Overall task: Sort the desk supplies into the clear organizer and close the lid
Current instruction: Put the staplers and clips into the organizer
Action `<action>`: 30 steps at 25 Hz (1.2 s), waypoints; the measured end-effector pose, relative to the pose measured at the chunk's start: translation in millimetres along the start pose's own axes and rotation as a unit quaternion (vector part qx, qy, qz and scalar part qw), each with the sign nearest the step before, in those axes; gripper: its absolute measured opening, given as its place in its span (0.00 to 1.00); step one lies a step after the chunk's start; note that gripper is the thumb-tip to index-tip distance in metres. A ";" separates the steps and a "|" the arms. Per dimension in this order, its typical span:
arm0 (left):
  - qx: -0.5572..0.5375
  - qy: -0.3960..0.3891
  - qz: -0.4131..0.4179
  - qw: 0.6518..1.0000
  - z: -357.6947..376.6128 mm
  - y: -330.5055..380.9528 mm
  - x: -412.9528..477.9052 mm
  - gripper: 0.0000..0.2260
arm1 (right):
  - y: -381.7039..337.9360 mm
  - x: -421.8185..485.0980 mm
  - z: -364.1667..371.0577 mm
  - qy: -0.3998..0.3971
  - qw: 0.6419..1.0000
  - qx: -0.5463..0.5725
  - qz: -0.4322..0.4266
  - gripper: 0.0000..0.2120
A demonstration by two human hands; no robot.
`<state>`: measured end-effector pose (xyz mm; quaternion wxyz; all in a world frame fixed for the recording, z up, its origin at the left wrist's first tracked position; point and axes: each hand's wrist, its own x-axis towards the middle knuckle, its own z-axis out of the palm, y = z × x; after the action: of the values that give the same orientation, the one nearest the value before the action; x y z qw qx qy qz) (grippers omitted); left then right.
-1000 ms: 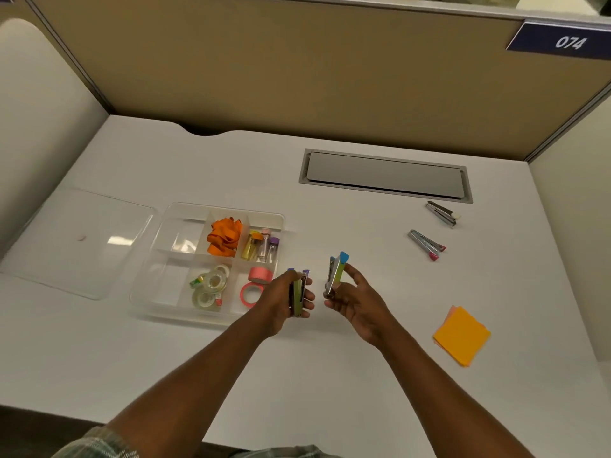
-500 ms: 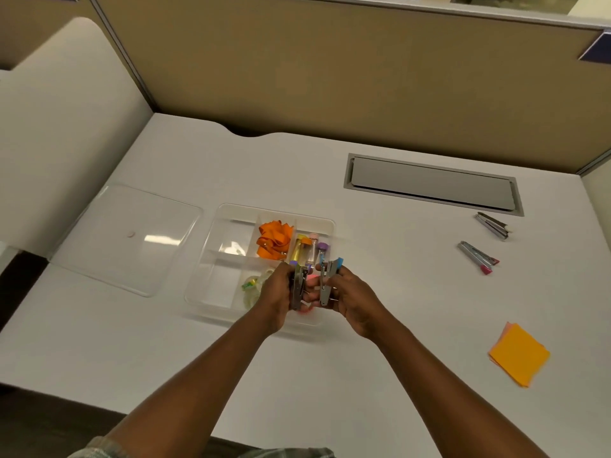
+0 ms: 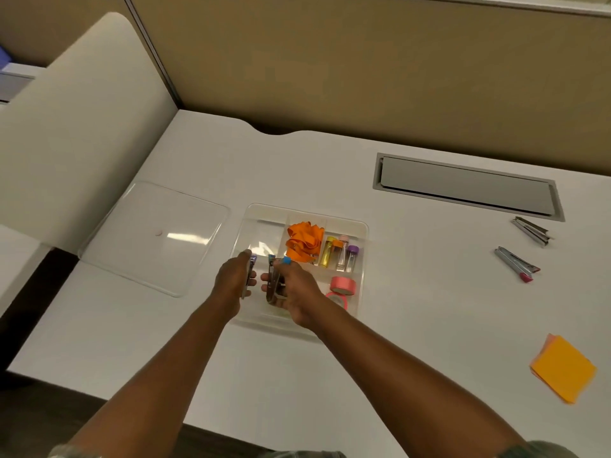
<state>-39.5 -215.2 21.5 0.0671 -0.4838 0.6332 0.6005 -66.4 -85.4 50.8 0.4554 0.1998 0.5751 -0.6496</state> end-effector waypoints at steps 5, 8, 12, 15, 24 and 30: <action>0.059 -0.001 0.037 0.998 4.6 -7.0 13.2 0.16 | -7.6 2.1 26.3 0.011 1.000 -0.001 0.027 0.17; 0.071 0.007 0.026 0.997 10.4 -7.0 12.4 0.16 | -10.8 3.3 33.0 0.008 0.997 0.041 0.060 0.21; 0.110 0.007 -0.014 0.994 13.3 -6.2 21.9 0.18 | -17.4 6.4 37.8 0.013 0.993 0.081 0.088 0.19; 0.136 -0.014 -0.009 0.991 15.2 -7.9 25.3 0.17 | -20.9 5.8 42.8 0.011 0.993 0.071 0.092 0.21; 0.157 0.101 0.070 0.980 26.0 -9.1 19.3 0.28 | -21.5 10.1 20.7 -0.045 0.998 0.035 0.018 0.27; 0.141 0.133 0.191 0.962 54.3 18.1 -30.3 0.13 | -29.4 -9.9 -27.6 -0.020 0.999 -0.013 -0.040 0.24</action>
<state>-63.1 -157.6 39.6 -0.0667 -0.4149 0.7951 0.4372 -92.8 -58.4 68.0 0.4428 0.1576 0.5820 -0.6635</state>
